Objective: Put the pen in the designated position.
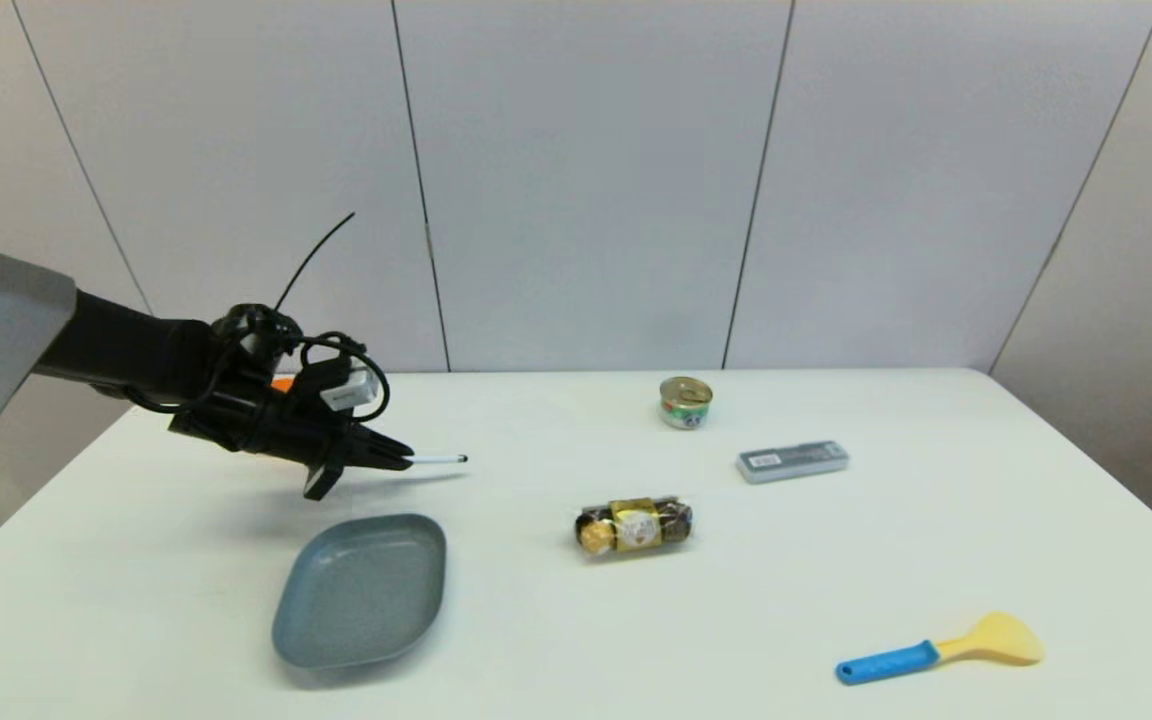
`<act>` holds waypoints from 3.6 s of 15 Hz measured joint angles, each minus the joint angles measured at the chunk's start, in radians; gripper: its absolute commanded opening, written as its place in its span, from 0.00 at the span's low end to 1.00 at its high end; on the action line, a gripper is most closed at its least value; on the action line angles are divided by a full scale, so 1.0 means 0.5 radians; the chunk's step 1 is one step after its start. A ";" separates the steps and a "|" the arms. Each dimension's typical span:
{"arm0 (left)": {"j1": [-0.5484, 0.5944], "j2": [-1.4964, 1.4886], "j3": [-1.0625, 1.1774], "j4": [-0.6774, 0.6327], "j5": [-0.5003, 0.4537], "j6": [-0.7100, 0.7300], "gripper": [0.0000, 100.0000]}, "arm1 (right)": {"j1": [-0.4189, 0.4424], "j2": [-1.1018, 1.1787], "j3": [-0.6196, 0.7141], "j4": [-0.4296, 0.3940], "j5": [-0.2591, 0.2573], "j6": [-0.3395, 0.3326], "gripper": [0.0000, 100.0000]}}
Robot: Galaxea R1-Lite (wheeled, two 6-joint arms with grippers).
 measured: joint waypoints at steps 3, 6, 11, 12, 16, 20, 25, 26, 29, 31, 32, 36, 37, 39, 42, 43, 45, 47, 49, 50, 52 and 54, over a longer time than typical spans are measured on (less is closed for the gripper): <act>0.023 0.041 0.014 -0.007 -0.087 -0.001 0.00 | 0.000 0.000 0.000 -0.001 -0.001 0.000 1.00; 0.058 0.074 0.026 -0.062 -0.145 0.002 0.00 | 0.000 0.000 0.000 0.000 0.000 0.001 1.00; 0.098 0.133 0.064 -0.170 -0.209 0.006 0.00 | 0.000 0.000 0.000 -0.001 0.000 0.001 1.00; 0.100 0.141 0.067 -0.176 -0.220 0.006 0.00 | 0.000 0.000 0.000 -0.001 0.000 0.001 1.00; 0.097 0.179 0.070 -0.176 -0.237 0.016 0.00 | 0.000 0.000 0.000 0.000 0.000 0.001 1.00; 0.097 0.202 0.080 -0.182 -0.244 0.020 0.00 | 0.000 0.000 0.000 -0.001 0.000 0.000 1.00; 0.097 0.214 0.092 -0.181 -0.242 0.021 1.00 | 0.000 0.000 0.000 0.000 0.000 0.000 1.00; 0.097 0.215 0.092 -0.180 -0.243 0.022 1.00 | 0.000 0.000 0.000 -0.001 0.000 0.000 1.00; 0.097 0.204 0.080 -0.166 -0.230 0.007 1.00 | 0.000 0.000 0.000 -0.001 0.000 0.000 1.00; 0.097 0.176 0.071 -0.155 -0.211 -0.022 1.00 | 0.000 0.000 0.000 0.000 0.000 0.001 1.00; 0.097 0.157 0.070 -0.150 -0.206 -0.031 1.00 | 0.000 0.000 0.000 0.000 0.000 0.001 1.00; 0.097 -0.007 0.063 -0.104 -0.180 -0.097 1.00 | 0.000 0.000 0.000 -0.001 0.000 0.000 1.00; 0.099 -0.066 0.062 -0.097 -0.182 -0.111 1.00 | 0.000 0.000 0.000 -0.001 0.000 0.000 1.00; 0.100 -0.199 0.060 -0.080 -0.179 -0.173 1.00 | 0.000 0.000 0.000 0.000 0.000 0.000 1.00; 0.100 -0.451 0.061 0.031 -0.134 -0.277 1.00 | 0.000 0.000 0.000 -0.001 0.000 0.000 1.00; 0.100 -0.556 0.063 0.091 -0.117 -0.320 1.00 | 0.000 0.000 0.000 -0.001 0.000 0.000 1.00; 0.108 -0.774 0.072 0.207 -0.076 -0.411 1.00 | 0.000 0.000 0.000 -0.001 -0.001 0.000 1.00; 0.148 -0.997 0.100 0.312 -0.023 -0.502 1.00 | 0.000 0.000 0.000 -0.001 0.000 0.000 1.00; 0.223 -1.216 0.140 0.394 -0.004 -0.570 1.00 | 0.000 0.000 0.000 -0.001 0.000 0.001 1.00; 0.278 -1.324 0.163 0.435 0.000 -0.603 1.00 | 0.000 0.000 0.000 -0.001 0.000 0.001 1.00; 0.394 -1.545 0.221 0.506 0.000 -0.691 1.00 | 0.000 0.000 0.000 -0.001 0.000 0.000 1.00; 0.456 -1.766 0.293 0.529 0.025 -0.859 1.00 | 0.000 0.000 0.000 -0.001 -0.001 0.001 1.00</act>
